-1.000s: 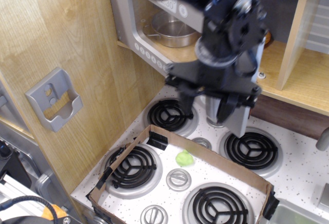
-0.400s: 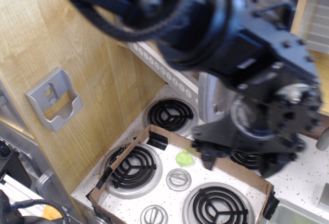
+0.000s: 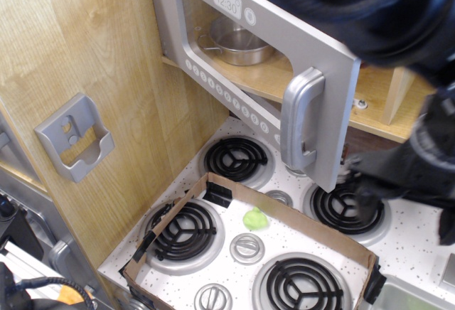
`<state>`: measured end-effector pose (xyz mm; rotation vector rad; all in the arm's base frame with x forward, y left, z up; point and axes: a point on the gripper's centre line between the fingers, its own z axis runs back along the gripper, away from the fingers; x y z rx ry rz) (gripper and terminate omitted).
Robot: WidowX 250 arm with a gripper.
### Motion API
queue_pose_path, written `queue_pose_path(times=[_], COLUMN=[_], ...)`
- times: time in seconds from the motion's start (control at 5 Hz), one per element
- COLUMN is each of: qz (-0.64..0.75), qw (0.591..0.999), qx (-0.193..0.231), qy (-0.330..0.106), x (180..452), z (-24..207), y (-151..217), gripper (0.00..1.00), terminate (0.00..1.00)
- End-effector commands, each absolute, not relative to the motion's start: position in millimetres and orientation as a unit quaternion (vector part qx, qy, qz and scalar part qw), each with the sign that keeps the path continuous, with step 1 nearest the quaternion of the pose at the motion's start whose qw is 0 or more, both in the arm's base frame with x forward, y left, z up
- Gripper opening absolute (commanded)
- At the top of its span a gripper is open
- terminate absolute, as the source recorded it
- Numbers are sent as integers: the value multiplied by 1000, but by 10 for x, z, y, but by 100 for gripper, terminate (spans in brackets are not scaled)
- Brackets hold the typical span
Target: Open microwave
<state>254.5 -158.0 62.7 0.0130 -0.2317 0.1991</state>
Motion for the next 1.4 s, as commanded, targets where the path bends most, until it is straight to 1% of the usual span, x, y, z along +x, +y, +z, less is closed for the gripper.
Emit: queue_pose_path(times=[0.0,0.2,0.4,0.6,0.8,1.0,1.2], qz=[11,-46,-95,-109,-85,-46,0], qw=[992,989,985,983,987,993,996], qx=[-7,-13,-6,5,6,13,24], qy=[-123,-138,-144,-148,-134,-104,-87], x=[2932,3079,3209,3229,3171,2962,2716], z=[881,917,911,883,854,797,685], y=[-1717,-1634,-1468,-1273,-1079,-954,-809], gripper=[100,100,100,100,100,100,100], terminate=[0,0,0,0,0,0,100])
